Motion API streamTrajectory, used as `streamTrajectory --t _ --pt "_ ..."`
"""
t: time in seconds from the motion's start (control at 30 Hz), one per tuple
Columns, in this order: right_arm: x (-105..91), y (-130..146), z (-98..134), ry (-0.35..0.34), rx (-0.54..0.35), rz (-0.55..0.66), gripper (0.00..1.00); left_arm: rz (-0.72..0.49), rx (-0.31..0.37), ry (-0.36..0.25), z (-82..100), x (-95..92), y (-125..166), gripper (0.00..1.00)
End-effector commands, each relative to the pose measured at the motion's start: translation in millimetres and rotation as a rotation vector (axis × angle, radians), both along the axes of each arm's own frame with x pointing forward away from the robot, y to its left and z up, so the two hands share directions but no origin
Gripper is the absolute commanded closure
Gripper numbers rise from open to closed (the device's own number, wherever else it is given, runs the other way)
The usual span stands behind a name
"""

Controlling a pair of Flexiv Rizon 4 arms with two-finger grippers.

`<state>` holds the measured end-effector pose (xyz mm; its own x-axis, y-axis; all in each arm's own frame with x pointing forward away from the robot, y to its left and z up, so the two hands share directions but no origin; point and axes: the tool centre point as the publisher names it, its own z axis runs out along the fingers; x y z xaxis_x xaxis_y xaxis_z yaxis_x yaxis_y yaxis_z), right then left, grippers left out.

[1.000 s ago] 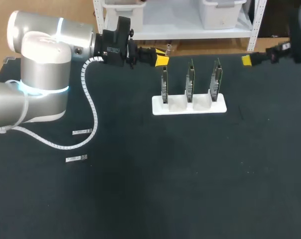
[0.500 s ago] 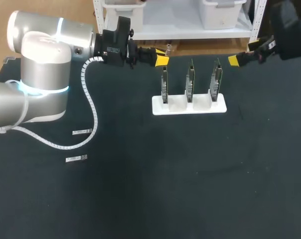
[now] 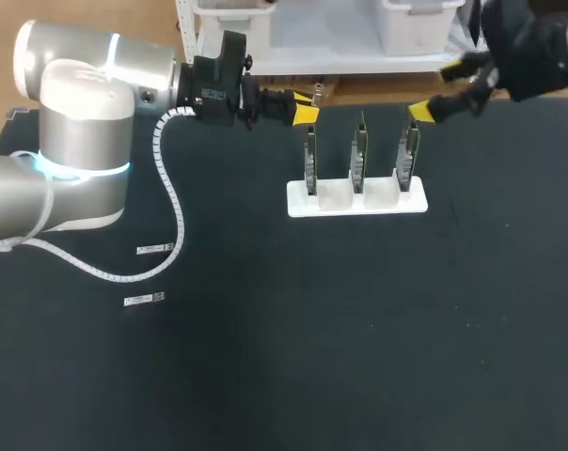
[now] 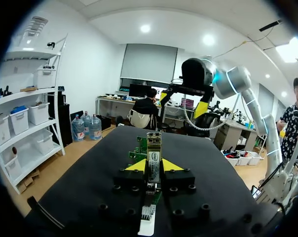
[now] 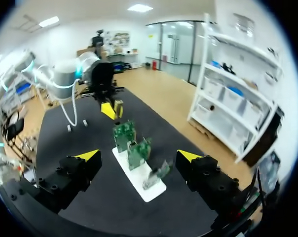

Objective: Pick up the optical module with the left hand, and insert it into the network port with the right hand.

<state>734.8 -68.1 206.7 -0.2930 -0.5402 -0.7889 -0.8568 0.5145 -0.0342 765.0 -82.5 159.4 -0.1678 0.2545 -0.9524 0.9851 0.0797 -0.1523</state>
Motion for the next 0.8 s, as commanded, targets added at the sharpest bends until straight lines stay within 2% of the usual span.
streamTrajectory --t 0.03,0.13,0.67,0.8 --pt "23.2 22.4 -4.6 0.049 0.015 0.247 0.0 -0.002 0.005 0.003 0.7 1.5 -0.6 1.0" --pt "28.1 29.4 -4.7 0.049 0.01 0.222 0.0 -0.002 0.005 0.003 0.7 1.5 -0.6 1.0" --pt "28.1 29.4 -4.7 0.049 0.01 0.222 0.0 -0.002 0.005 0.003 0.7 1.5 -0.6 1.0" --pt "33.4 50.7 -5.5 0.039 -0.015 0.314 0.0 -0.002 0.005 0.003 0.7 1.5 -0.6 1.0"
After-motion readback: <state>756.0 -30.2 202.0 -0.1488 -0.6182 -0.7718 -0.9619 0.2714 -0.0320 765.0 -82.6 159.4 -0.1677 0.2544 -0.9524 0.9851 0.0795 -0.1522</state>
